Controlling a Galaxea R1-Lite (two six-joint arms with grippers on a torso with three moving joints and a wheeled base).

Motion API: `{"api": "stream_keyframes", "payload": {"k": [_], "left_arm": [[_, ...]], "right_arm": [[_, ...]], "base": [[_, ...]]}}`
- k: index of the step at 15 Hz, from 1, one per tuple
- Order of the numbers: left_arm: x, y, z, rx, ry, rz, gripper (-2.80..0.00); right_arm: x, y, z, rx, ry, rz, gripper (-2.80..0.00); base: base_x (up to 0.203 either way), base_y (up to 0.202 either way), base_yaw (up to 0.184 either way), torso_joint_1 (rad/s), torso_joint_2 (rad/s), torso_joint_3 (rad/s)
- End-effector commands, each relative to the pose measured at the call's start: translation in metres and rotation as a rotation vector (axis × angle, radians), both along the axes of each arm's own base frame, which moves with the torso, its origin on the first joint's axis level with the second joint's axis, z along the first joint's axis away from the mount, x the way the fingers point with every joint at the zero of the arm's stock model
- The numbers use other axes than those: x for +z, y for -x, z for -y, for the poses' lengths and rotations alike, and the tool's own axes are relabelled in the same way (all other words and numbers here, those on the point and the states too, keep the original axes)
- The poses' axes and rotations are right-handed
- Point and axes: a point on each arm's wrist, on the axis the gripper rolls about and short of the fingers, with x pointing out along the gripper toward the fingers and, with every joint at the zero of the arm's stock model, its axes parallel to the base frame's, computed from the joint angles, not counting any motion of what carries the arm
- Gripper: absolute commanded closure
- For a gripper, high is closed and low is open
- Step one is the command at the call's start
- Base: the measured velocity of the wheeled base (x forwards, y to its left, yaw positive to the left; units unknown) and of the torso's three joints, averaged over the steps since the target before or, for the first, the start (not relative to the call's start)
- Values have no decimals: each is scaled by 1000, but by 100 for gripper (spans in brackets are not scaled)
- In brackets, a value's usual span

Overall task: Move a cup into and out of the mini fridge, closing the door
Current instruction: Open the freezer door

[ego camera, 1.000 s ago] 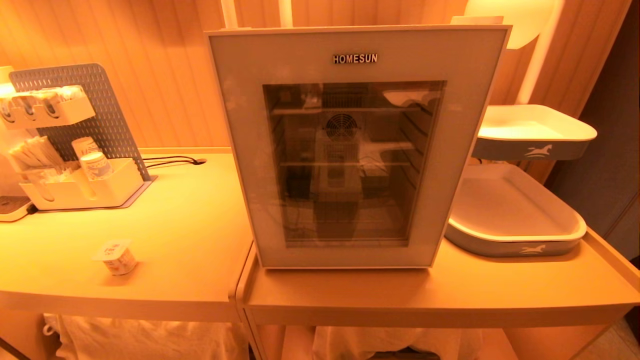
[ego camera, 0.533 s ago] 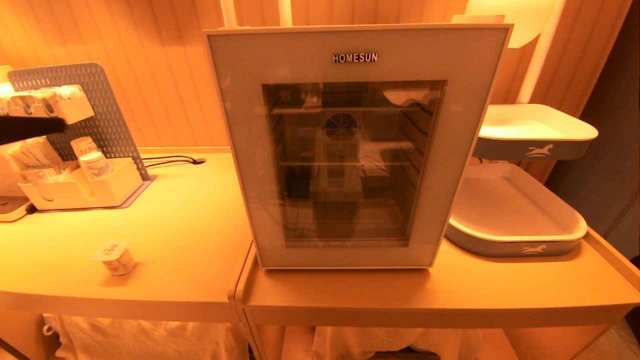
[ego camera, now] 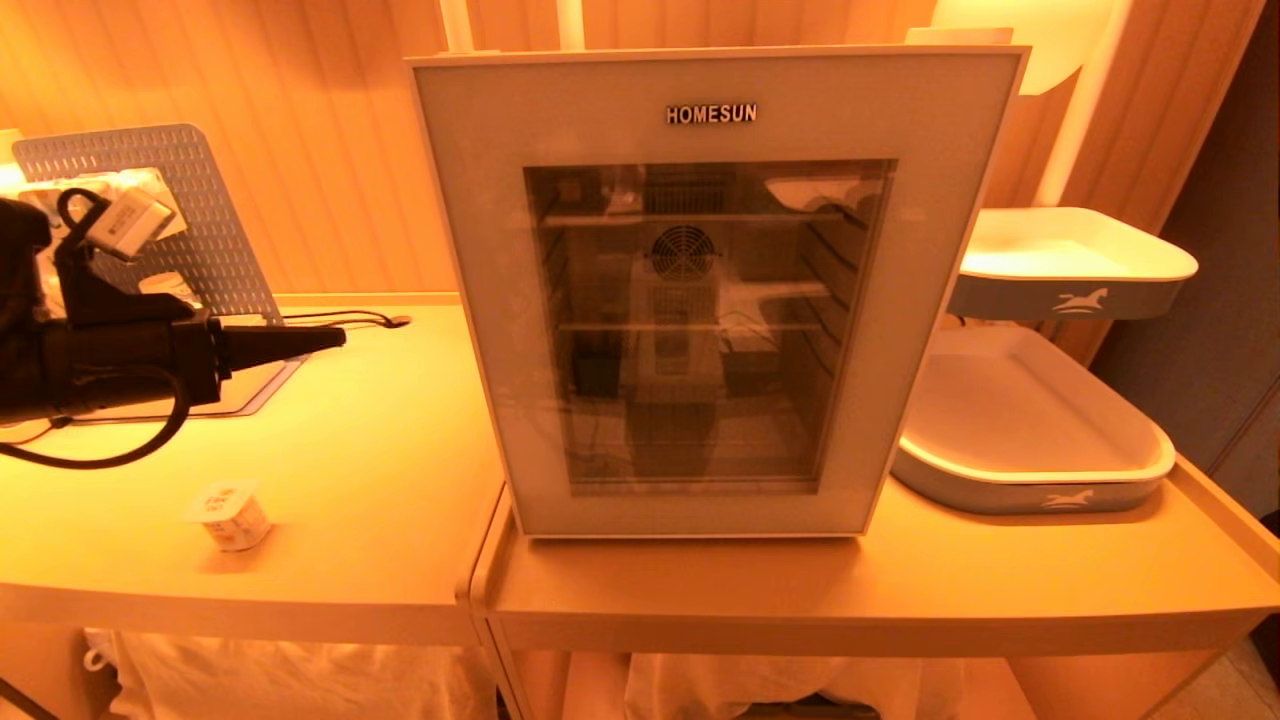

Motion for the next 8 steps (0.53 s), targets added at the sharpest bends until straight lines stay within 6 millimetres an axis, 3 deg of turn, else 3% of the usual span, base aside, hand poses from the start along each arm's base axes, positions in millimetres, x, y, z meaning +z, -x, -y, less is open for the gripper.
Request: {"api": "stream_keyframes", "payload": {"k": [1,4,5,6,8], "left_arm": [[-21,-23,5,-61,23,-47,0],[-19,-39,26,-134,22,-41,0],[-22,-38,32,-149,18,-44,-42],[-25,-39,38,-166,9,-41,-280],[-23,-49,45,-174,0,-27,-280]], "right_arm": [[0,0,0,0,0,-1,0],[0,0,0,0,0,-1,0],[0,0,0,0,0,-1,0],[0,0,0,0,0,-1,0],[0,0,0,0,0,-1,0]], "base": [[0,0,0,0,0,0],[0,0,0,0,0,0],[0,0,0,0,0,0],[0,0,0,0,0,0],[0,0,0,0,0,0]]}}
